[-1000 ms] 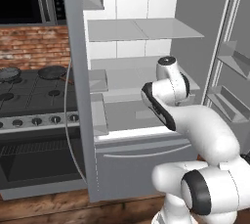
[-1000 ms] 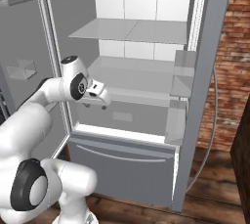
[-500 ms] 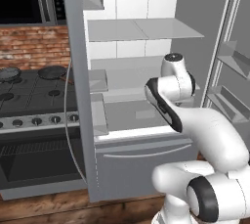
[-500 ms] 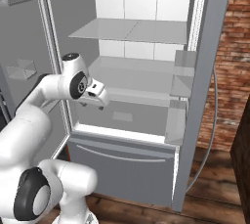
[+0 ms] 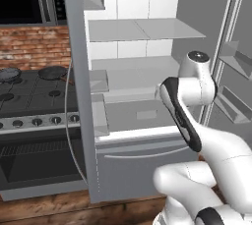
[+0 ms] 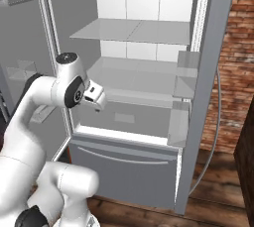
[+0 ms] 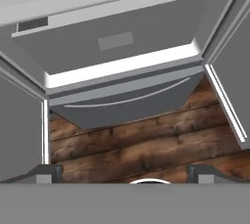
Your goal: Place one of the steaks on the plate and the other in the bowl. Then place the bowl in the fridge.
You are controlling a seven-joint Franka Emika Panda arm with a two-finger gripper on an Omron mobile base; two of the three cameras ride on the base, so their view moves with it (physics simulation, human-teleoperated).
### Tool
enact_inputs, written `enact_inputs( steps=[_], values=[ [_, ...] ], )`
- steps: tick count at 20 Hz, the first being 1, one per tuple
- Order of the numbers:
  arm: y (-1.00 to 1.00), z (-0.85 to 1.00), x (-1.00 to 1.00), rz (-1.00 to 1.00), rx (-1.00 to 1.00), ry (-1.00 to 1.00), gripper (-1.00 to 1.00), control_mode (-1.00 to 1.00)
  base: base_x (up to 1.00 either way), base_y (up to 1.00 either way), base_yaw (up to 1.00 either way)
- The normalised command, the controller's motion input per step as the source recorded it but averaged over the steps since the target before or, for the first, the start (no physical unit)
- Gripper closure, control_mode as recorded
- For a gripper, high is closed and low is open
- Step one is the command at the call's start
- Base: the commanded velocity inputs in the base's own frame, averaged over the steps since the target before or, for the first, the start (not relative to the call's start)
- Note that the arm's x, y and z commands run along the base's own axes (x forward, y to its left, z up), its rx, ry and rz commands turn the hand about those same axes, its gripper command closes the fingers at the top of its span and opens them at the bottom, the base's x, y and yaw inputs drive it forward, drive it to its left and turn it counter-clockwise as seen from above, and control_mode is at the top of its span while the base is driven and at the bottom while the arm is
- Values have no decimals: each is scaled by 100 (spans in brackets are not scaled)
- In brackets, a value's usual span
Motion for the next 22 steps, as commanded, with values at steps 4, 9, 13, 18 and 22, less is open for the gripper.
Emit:
enact_inputs(
  steps=[4,9,13,18,22],
  values=[
    [0,8,-53,9,0,0,-100,-100,0,0,0],
    [0,6,-66,3,0,0,-100,-100,0,0,0],
    [0,7,-62,0,-3,0,-100,-100,0,0,0],
    [0,-5,-28,0,-4,0,-100,-100,0,0,0],
    [0,-4,-14,0,0,0,-100,-100,0,0,0]
  ],
)
